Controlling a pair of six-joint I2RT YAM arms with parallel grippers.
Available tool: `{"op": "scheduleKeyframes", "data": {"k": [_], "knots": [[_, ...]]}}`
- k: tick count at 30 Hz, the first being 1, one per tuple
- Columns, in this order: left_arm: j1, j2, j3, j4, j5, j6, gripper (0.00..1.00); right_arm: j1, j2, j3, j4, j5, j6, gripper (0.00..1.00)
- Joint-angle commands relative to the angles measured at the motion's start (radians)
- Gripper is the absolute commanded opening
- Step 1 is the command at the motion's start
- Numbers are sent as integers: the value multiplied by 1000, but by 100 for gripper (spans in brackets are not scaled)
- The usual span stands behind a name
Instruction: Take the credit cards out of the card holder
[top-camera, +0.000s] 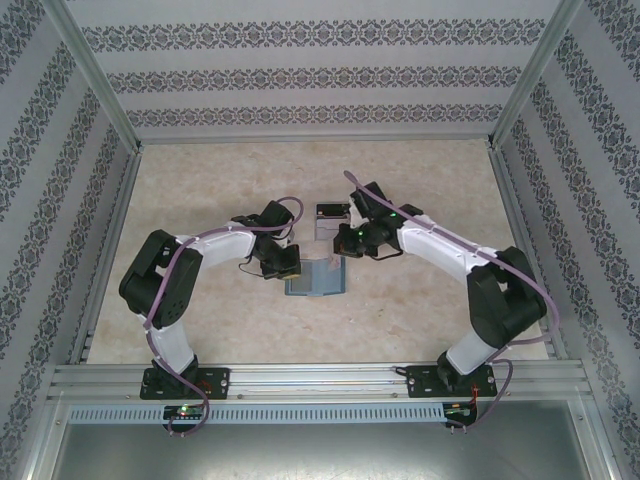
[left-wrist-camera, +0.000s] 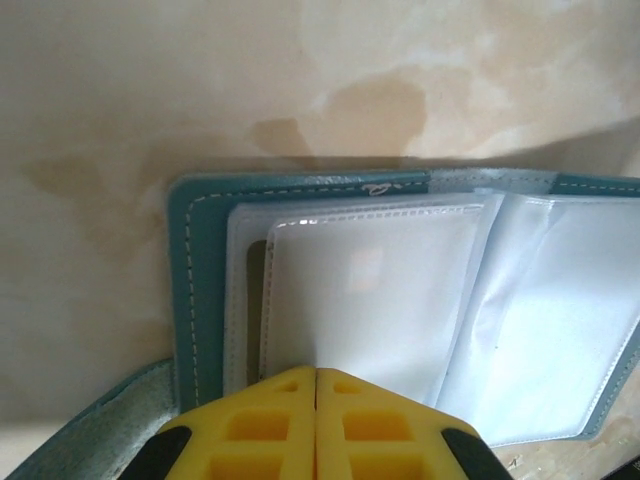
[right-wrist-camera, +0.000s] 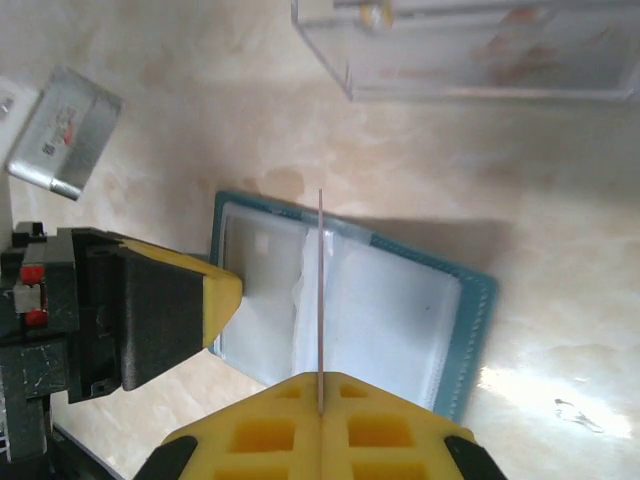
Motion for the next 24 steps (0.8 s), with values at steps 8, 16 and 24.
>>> {"op": "scheduleKeyframes", "data": {"k": [8,16,24], "knots": [[70,-66,-8,-45,-47,34,10,-143,-45,94,-102,27,-495,3],[96,-49,-39,-53,-14,60,11,-146,68,316,-252,111,-964,1],[95,-29,-89,5,62,37,11,-114,195,507,-407,119,-1354,0]]}}
